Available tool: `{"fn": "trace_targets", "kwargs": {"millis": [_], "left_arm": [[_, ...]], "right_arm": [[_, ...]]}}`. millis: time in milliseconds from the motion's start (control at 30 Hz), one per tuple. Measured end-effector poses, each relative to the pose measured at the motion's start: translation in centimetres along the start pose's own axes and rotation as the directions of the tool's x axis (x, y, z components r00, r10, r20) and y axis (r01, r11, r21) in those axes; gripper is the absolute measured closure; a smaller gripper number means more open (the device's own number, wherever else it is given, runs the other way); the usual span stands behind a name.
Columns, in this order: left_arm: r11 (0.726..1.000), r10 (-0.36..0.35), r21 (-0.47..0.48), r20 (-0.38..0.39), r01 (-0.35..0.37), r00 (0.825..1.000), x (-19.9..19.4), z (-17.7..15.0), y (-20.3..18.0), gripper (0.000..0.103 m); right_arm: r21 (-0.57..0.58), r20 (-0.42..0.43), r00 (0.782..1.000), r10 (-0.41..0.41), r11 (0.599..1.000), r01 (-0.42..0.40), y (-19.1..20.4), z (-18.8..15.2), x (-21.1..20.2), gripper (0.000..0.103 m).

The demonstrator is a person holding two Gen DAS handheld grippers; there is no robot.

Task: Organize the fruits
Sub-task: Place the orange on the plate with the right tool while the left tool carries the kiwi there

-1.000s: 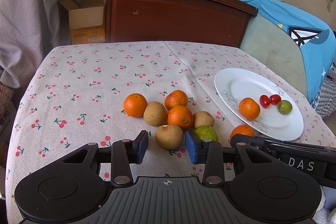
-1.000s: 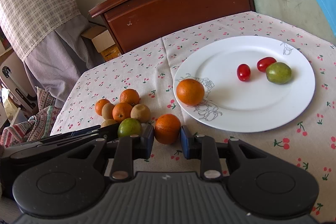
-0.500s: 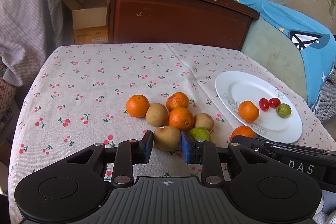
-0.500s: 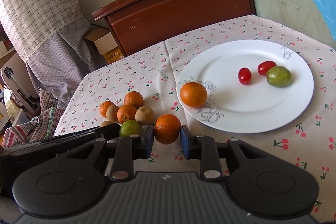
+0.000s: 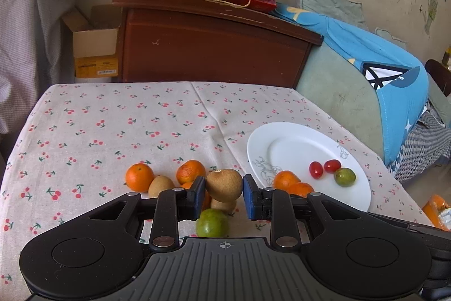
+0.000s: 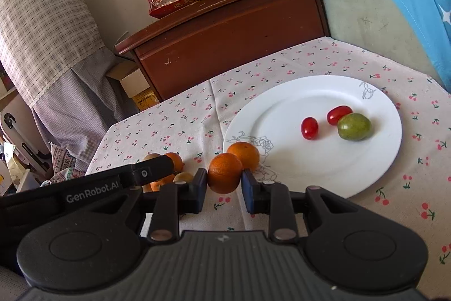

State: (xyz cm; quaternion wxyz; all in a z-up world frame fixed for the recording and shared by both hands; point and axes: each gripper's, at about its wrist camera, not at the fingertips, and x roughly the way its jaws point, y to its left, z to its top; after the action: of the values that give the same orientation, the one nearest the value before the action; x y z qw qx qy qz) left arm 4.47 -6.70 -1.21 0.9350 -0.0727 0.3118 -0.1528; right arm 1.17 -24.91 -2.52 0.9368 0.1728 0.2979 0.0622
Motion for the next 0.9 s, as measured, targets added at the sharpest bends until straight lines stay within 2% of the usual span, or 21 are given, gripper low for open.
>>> {"fn": "trace_targets", "kwargs": {"millis": [367,900], "left_arm": [[0.999,-0.05,-0.002,-0.031,0.05,0.998,3.2,0.8,-1.7,0.077],[0.993,-0.118,0.021,-0.063,0.12,0.991,6.5,1.6,-4.1,0.076]], "right_arm": [[0.079,0.017,0.998,-0.059,0.995,0.057,-2.4,0.6,0.4,0.076],[0.156,0.069,0.984,-0.162,0.976,0.149,-4.6,1.3,-0.2,0.074]]}}
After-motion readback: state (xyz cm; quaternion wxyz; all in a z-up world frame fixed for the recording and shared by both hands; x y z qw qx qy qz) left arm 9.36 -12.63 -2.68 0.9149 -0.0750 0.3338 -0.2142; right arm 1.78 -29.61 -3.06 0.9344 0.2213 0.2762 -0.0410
